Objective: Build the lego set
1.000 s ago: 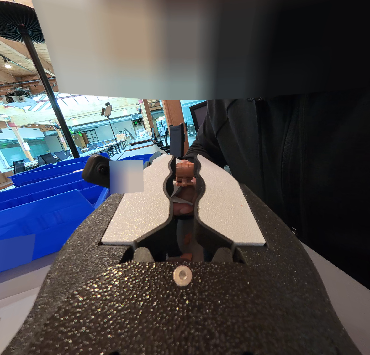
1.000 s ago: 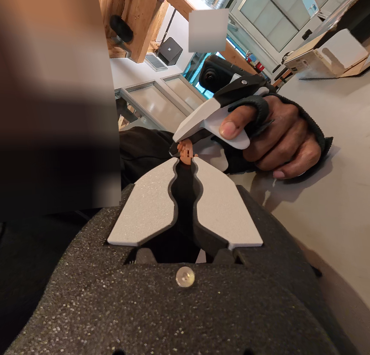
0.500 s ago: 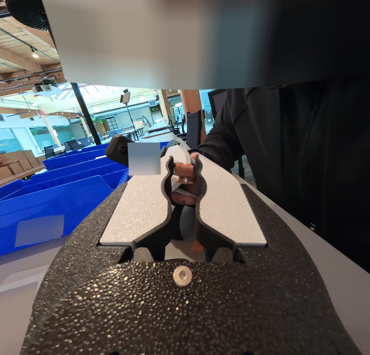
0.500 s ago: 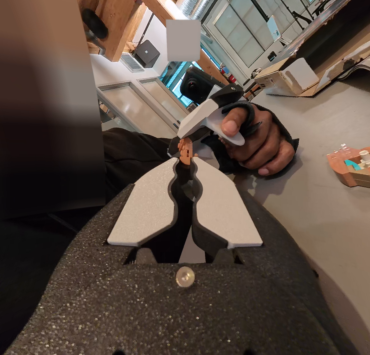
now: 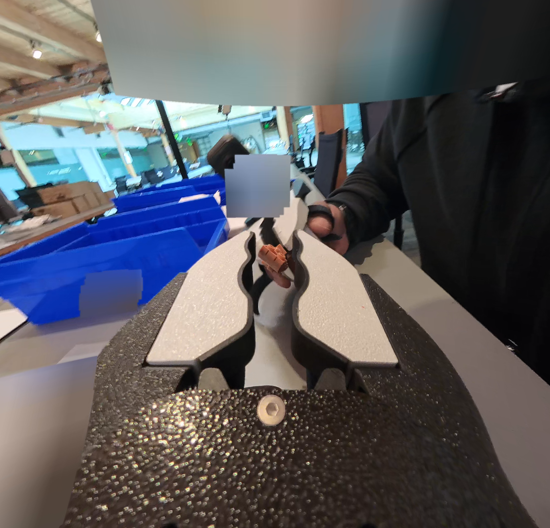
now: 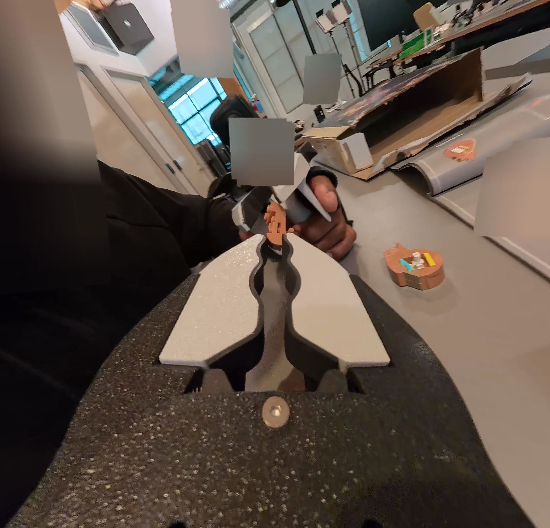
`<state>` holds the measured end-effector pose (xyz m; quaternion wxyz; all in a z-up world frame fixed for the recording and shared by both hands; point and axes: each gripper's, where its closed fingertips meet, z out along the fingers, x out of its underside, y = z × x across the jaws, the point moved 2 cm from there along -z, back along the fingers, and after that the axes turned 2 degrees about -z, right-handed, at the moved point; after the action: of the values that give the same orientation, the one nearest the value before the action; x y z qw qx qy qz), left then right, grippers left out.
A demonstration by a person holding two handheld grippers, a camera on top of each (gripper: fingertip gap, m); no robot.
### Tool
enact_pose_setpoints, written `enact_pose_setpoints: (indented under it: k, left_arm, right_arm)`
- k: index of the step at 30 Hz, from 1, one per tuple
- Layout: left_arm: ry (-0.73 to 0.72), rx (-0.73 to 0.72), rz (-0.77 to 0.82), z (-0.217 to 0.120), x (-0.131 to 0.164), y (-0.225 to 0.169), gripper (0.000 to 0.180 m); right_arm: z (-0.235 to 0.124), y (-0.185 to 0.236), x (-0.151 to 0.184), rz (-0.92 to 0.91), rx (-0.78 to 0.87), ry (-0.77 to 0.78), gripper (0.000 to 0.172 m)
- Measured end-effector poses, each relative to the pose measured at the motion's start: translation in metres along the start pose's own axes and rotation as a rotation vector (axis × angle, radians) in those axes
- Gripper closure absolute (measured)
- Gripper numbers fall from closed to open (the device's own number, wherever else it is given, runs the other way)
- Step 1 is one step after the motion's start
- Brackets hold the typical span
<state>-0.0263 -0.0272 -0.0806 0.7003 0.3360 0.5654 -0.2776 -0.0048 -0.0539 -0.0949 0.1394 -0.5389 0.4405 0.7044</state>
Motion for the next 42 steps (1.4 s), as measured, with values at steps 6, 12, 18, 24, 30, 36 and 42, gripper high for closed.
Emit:
enact_pose_setpoints:
  k: [6,12,18,24,30,36,42]
  left_arm:
    - [0.135,-0.049,-0.029,-0.001,0.013,0.008,0.156]
    - [0.247,-0.026,-0.09,-0.002,0.023,0.005,0.157]
    - [0.279,-0.02,-0.112,-0.004,0.027,0.004,0.163]
    - [0.295,0.0,-0.12,-0.005,0.029,0.002,0.168]
    - [0.291,0.023,-0.123,-0.005,0.029,0.0,0.169]
    - [0.268,0.031,-0.073,-0.006,0.026,-0.002,0.17]
    - [0.234,0.04,-0.048,-0.005,0.023,-0.004,0.17]
  right_arm:
    - [-0.001,-0.007,0.003,-0.159,0.102,0.061,0.164]
    - [-0.001,-0.012,0.007,-0.342,0.203,0.142,0.164]
    - [0.0,-0.011,0.009,-0.424,0.229,0.17,0.164]
    - [0.001,-0.009,0.012,-0.479,0.242,0.197,0.164]
    - [0.001,-0.006,0.013,-0.539,0.253,0.209,0.163]
    - [0.002,-0.002,0.012,-0.533,0.222,0.192,0.163]
    - [0.003,0.002,0.011,-0.525,0.203,0.171,0.163]
